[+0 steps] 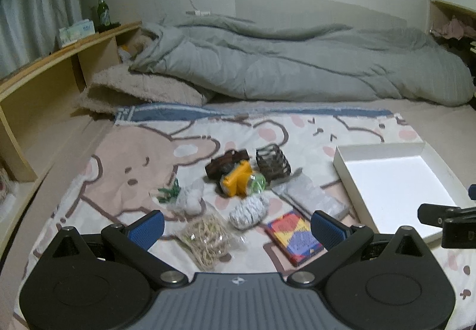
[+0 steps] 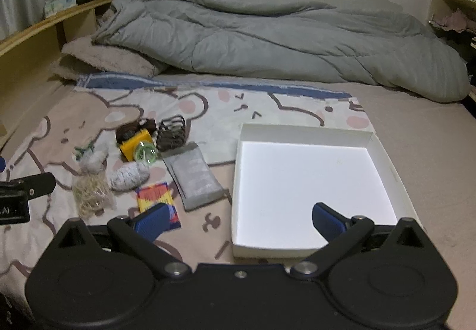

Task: Organize objects
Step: 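Grasp the bag of rubber bands with left tool while right tool grasps the colourful card box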

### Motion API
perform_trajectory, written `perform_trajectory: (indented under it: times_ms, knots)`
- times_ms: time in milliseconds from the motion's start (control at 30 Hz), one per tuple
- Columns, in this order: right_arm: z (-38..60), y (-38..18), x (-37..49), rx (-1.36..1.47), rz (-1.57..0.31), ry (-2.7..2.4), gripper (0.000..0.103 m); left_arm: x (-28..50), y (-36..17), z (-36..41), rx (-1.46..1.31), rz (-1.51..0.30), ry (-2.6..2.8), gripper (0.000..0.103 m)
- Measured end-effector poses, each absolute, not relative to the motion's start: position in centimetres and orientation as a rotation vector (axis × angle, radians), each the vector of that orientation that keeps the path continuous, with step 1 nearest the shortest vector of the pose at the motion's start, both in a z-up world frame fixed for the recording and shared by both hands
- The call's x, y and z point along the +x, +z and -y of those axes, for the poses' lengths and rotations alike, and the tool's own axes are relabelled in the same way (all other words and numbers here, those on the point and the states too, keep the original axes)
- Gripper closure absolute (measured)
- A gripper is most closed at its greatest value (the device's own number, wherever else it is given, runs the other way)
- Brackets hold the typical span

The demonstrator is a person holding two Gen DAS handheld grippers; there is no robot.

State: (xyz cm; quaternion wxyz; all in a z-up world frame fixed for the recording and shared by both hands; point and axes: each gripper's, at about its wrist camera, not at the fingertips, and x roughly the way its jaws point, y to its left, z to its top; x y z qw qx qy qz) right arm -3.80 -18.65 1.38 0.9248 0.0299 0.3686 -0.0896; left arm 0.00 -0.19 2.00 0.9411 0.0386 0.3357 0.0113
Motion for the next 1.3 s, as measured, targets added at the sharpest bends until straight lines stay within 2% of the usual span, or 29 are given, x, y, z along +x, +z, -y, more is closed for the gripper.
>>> perform_trajectory:
  times_ms: [300, 633, 800, 1067, 1300]
  knots:
    - [18.2, 4.0, -0.3, 0.052, -0.686, -0.168, 0.0, 2.9, 5.7, -1.6, 0.09, -0.612, 0.019, 0.0]
    - [16.4, 4.3, 4.5, -0.015, -0.633, -0.073, 0.0, 8.7, 5.3, -5.2, 0.047, -0.592, 0.121, 0.0]
    - [16.3, 3.0, 6.8, 0.026, -0.626, -0.049, 0.0, 11.4, 2.3, -6.0, 0.036, -0.634, 0.195, 0.0]
    - [16.5, -1.8, 8.8, 0.176, -0.692, 0.008, 0.0, 13.9, -5.6, -5.5, 0.059, -0.802, 0.22, 0.0]
    - [16.5, -5.1, 9.6, 0.241, -0.787, 0.026, 0.0, 14.8, -10.4, -4.7, 0.044, -0.945, 0.209, 0.0]
